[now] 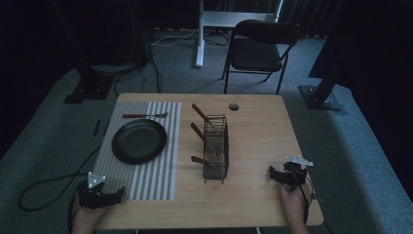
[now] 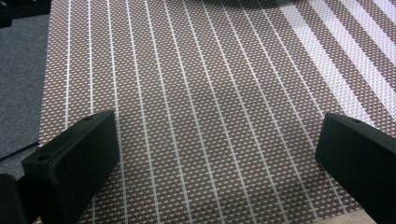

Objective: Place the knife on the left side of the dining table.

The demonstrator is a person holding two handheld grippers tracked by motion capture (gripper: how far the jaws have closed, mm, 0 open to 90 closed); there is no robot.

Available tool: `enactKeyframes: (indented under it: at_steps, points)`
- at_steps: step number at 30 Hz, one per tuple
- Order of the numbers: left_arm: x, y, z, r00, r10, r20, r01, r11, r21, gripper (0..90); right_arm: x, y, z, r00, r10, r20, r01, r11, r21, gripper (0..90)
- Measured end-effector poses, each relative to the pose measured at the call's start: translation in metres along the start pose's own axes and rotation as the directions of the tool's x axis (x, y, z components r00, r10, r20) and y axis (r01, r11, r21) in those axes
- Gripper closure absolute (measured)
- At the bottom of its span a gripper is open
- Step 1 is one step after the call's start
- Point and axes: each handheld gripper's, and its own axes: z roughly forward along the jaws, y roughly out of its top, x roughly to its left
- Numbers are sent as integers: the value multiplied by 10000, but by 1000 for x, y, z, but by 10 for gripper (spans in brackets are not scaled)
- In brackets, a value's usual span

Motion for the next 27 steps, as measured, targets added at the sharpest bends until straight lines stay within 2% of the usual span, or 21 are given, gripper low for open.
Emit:
enactKeyframes:
  at_steps: [27]
  points:
    - [0,2,0,10000,88,-1,-87,9999,125,9,0,0,0,10000,-4,-1,4,10000,1,113]
